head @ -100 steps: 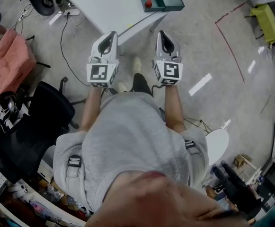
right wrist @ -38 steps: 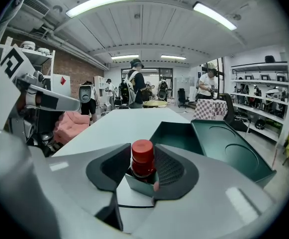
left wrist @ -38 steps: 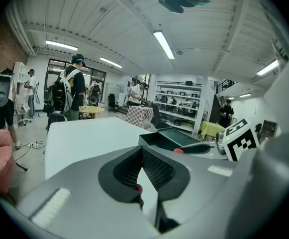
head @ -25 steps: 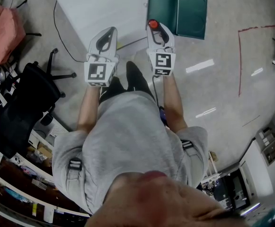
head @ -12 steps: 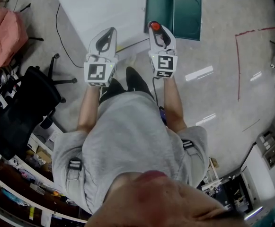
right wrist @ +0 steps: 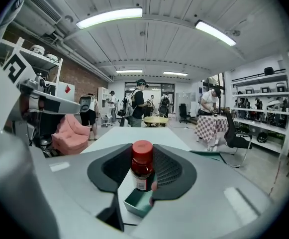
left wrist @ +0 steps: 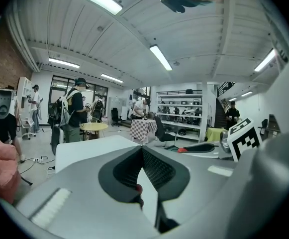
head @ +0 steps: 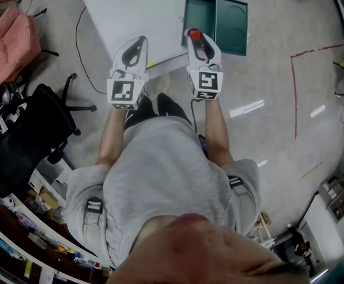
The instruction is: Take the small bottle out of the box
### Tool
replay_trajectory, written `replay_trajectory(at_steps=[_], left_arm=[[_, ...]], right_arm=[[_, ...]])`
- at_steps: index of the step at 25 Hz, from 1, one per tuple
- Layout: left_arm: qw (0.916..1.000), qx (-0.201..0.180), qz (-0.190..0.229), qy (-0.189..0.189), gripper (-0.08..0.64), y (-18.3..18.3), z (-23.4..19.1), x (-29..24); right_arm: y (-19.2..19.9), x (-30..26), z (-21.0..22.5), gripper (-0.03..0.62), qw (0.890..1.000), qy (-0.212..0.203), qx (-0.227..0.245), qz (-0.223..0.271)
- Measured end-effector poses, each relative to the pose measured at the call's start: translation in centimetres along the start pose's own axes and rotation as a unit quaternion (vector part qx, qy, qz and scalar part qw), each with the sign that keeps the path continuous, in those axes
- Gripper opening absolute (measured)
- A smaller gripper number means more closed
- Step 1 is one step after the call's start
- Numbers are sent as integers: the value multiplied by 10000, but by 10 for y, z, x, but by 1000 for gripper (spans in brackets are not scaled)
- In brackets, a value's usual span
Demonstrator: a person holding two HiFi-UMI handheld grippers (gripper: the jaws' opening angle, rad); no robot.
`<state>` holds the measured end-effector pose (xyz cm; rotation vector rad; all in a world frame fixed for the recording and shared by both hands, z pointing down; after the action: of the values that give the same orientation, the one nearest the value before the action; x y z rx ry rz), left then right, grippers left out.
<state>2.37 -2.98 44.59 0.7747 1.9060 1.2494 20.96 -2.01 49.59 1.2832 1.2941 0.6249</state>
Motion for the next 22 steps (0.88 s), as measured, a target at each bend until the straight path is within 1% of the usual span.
replay_trajectory(at_steps=[5,12,15,22], left_arm=[[9997,-20,185,-139,11,-11,-5,16],[9987,-5,386,-327,11,-20,-20,38],[9984,121,427,-362,11,-25,-27,45],[9965,79,560,-608,11,-36,-58,57]], right_arm=[[-15,1,-9,130,9999,-51,65,144],[-38,-5,-36,130,9987,-325,191,331],[-47,-11,-48,130,9980,-434,229,400],[-70,-34,-73,129,9955,-704,354,519]])
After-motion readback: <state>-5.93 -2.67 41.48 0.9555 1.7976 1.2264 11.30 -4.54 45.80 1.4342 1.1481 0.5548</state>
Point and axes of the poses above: the fingertips, and each gripper's own axes: x backward along the fingers, z to its right, y out of its underside, the point moved 5 cm from there along x, backward along the fingers, and after that the axes turned 12 degrees about x, right-handed, at the moved point
